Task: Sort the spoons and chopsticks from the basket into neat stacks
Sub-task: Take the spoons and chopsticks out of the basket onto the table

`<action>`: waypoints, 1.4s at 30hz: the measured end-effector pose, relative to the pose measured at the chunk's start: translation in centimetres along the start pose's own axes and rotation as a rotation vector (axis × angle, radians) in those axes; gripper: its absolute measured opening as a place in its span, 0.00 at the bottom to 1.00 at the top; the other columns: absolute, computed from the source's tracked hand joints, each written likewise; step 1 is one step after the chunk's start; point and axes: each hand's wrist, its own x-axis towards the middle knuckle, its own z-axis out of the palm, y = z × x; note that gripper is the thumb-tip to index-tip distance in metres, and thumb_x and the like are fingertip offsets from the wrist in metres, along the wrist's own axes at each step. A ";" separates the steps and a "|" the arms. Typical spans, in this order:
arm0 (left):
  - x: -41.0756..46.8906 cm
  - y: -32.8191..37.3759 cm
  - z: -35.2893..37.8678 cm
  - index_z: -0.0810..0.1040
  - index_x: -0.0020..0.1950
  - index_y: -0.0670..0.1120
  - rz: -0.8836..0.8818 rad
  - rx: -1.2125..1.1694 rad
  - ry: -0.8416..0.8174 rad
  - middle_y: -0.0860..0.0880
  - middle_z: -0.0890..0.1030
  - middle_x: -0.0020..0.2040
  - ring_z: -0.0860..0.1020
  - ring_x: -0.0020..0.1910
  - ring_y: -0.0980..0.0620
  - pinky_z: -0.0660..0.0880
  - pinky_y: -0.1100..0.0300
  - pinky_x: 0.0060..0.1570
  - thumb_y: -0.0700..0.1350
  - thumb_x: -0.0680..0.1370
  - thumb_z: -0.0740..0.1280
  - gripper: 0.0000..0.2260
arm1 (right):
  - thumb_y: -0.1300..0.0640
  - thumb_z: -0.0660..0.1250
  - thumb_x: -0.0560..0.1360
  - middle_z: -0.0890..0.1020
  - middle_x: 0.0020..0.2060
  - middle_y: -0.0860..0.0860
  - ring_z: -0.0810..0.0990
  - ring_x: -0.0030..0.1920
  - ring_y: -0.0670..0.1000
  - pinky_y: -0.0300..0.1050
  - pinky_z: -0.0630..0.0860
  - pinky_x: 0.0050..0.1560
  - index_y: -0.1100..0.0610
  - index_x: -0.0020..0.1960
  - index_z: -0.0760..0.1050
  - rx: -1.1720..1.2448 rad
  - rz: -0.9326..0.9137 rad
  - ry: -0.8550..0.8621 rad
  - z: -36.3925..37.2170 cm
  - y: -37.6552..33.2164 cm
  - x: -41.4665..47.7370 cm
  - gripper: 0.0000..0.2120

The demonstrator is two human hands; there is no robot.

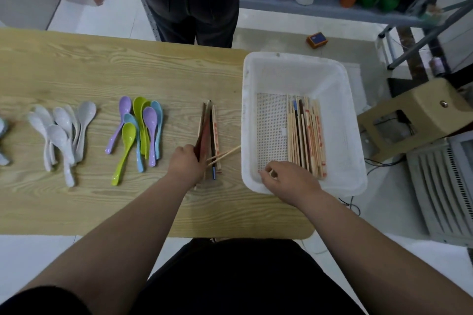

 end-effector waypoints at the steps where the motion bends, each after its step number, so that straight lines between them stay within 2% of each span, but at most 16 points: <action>1: -0.2 -0.3 0.1 0.75 0.63 0.40 0.052 0.031 0.019 0.36 0.76 0.57 0.75 0.57 0.34 0.72 0.47 0.58 0.51 0.77 0.68 0.20 | 0.37 0.53 0.79 0.79 0.45 0.44 0.77 0.44 0.47 0.48 0.78 0.43 0.46 0.54 0.77 0.005 0.006 0.007 0.0 -0.1 0.0 0.18; 4: -0.5 -1.4 0.3 0.67 0.74 0.41 0.192 0.117 0.010 0.36 0.72 0.64 0.72 0.60 0.33 0.67 0.45 0.64 0.47 0.74 0.71 0.30 | 0.39 0.54 0.79 0.78 0.43 0.44 0.76 0.43 0.46 0.47 0.77 0.41 0.46 0.54 0.77 0.003 0.017 0.020 -0.1 -0.3 -0.2 0.17; 6: -0.4 -1.7 0.1 0.64 0.77 0.42 0.207 0.142 -0.023 0.36 0.71 0.65 0.72 0.60 0.33 0.66 0.45 0.65 0.47 0.75 0.71 0.33 | 0.40 0.54 0.79 0.78 0.43 0.43 0.76 0.42 0.45 0.46 0.76 0.41 0.46 0.55 0.77 0.008 0.019 0.025 -0.1 -0.4 -0.3 0.17; 13: -0.5 -1.0 -0.9 0.66 0.75 0.43 0.222 0.118 -0.035 0.38 0.73 0.63 0.71 0.62 0.35 0.66 0.47 0.65 0.49 0.76 0.69 0.28 | 0.40 0.54 0.79 0.79 0.46 0.44 0.77 0.45 0.46 0.47 0.78 0.45 0.47 0.56 0.77 0.001 0.013 0.018 -0.2 -0.4 -0.2 0.17; 17: -0.4 -0.1 -1.4 0.69 0.73 0.43 0.225 0.109 0.026 0.37 0.74 0.62 0.72 0.60 0.34 0.67 0.46 0.63 0.49 0.74 0.69 0.28 | 0.40 0.56 0.81 0.80 0.55 0.46 0.77 0.55 0.48 0.49 0.77 0.54 0.48 0.62 0.76 0.057 -0.035 0.030 -0.5 0.2 -0.4 0.18; 21: -0.6 2.8 -2.2 0.74 0.68 0.39 0.245 0.064 0.159 0.34 0.75 0.61 0.72 0.60 0.33 0.66 0.44 0.63 0.49 0.73 0.65 0.25 | 0.46 0.60 0.82 0.78 0.64 0.48 0.75 0.64 0.49 0.49 0.74 0.63 0.52 0.69 0.74 0.041 -0.112 0.147 -1.9 3.1 -0.6 0.19; 25: -1.6 8.2 -3.1 0.75 0.67 0.38 0.344 -0.075 0.302 0.35 0.75 0.61 0.71 0.63 0.33 0.66 0.42 0.66 0.45 0.74 0.65 0.23 | 0.54 0.63 0.78 0.79 0.62 0.53 0.76 0.62 0.54 0.50 0.73 0.65 0.56 0.66 0.76 -0.069 -0.150 0.308 -4.0 8.3 -0.4 0.18; 27: -2.2 11.0 -2.7 0.74 0.67 0.38 0.416 -0.099 0.342 0.37 0.76 0.62 0.71 0.64 0.36 0.66 0.44 0.68 0.42 0.75 0.68 0.21 | 0.57 0.64 0.76 0.78 0.62 0.55 0.75 0.65 0.57 0.53 0.68 0.71 0.58 0.65 0.76 -0.163 -0.162 0.366 -4.7 11.2 -0.3 0.18; 29: -2.9 14.0 -1.9 0.74 0.67 0.40 0.516 -0.081 0.349 0.40 0.76 0.62 0.71 0.64 0.40 0.67 0.47 0.67 0.42 0.75 0.68 0.21 | 0.58 0.66 0.76 0.76 0.67 0.58 0.70 0.72 0.60 0.56 0.58 0.77 0.59 0.66 0.76 -0.218 -0.155 0.409 -5.0 13.7 -0.2 0.19; 30: -3.2 15.4 -1.2 0.74 0.68 0.41 0.550 -0.078 0.324 0.42 0.76 0.62 0.72 0.63 0.42 0.68 0.48 0.65 0.43 0.76 0.68 0.20 | 0.58 0.67 0.76 0.74 0.69 0.59 0.66 0.75 0.61 0.56 0.54 0.78 0.59 0.67 0.76 -0.224 -0.151 0.414 -5.1 14.6 -0.3 0.20; 32: -3.3 17.9 0.6 0.72 0.69 0.44 0.544 -0.072 0.173 0.45 0.75 0.62 0.74 0.61 0.46 0.73 0.49 0.62 0.44 0.78 0.67 0.20 | 0.57 0.67 0.76 0.69 0.74 0.61 0.59 0.78 0.61 0.55 0.49 0.78 0.59 0.70 0.74 -0.217 -0.152 0.401 -5.1 15.5 -0.4 0.22; 34: -2.7 20.1 3.0 0.70 0.71 0.45 0.449 -0.014 -0.013 0.45 0.74 0.64 0.76 0.59 0.48 0.75 0.51 0.60 0.46 0.78 0.66 0.21 | 0.56 0.66 0.77 0.65 0.76 0.62 0.55 0.79 0.61 0.56 0.48 0.79 0.60 0.71 0.73 -0.205 -0.165 0.392 -4.7 15.8 -0.3 0.23; 36: -1.6 21.7 5.4 0.71 0.71 0.44 0.345 0.040 -0.125 0.44 0.76 0.64 0.77 0.58 0.47 0.76 0.54 0.57 0.47 0.78 0.66 0.21 | 0.55 0.63 0.77 0.64 0.76 0.63 0.55 0.79 0.63 0.58 0.50 0.79 0.61 0.71 0.73 -0.191 -0.166 0.392 -4.5 15.8 -0.1 0.23; 39: -0.3 22.9 8.4 0.72 0.67 0.42 0.207 0.113 -0.188 0.42 0.77 0.63 0.78 0.58 0.45 0.74 0.57 0.50 0.48 0.78 0.67 0.20 | 0.55 0.59 0.75 0.66 0.75 0.64 0.57 0.78 0.65 0.60 0.51 0.78 0.62 0.68 0.74 -0.172 -0.173 0.383 -4.4 15.6 0.1 0.23; 42: 0.3 24.0 10.6 0.70 0.66 0.41 0.076 0.168 -0.171 0.42 0.74 0.62 0.77 0.57 0.43 0.76 0.53 0.52 0.54 0.77 0.69 0.24 | 0.56 0.60 0.73 0.64 0.76 0.64 0.56 0.79 0.65 0.59 0.50 0.78 0.62 0.68 0.73 -0.167 -0.183 0.385 -4.3 15.8 0.2 0.24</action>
